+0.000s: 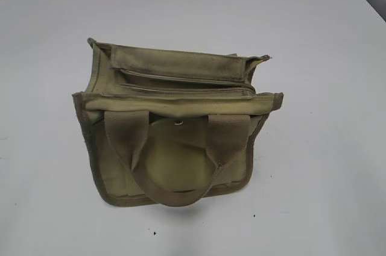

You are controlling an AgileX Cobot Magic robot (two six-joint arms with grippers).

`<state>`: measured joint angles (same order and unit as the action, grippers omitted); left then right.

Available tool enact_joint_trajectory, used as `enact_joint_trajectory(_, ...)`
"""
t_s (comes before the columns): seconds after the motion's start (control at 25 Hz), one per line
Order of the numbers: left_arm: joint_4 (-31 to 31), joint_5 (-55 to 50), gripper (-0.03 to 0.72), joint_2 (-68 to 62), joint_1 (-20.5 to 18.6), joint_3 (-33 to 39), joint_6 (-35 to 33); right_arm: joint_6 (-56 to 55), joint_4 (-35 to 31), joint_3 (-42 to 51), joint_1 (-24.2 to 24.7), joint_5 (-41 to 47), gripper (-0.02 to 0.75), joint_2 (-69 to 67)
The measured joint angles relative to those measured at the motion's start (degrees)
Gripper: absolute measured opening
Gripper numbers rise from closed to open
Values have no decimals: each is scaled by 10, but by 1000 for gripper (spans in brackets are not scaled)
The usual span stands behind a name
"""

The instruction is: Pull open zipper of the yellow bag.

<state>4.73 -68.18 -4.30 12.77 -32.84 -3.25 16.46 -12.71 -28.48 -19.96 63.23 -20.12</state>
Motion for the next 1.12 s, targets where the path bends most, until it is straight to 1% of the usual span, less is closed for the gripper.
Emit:
enact_joint_trajectory(0.12,-1,26,487,40,0,6,0,0,1,6,0,-2,594,36)
enact_joint_trajectory(0.32,2,67,472,46,0,30,0,0,1,6,0,-3,594,43)
enact_joint_trajectory(0.48,3,71,459,46,0,32,0,0,1,6,0,-3,594,43)
enact_joint_trajectory(1.04,4,73,452,46,0,32,0,0,-1,6,1,-4,594,45)
enact_joint_trajectory(1.12,4,73,442,46,-5,32,0,0,-7,6,16,-4,594,51)
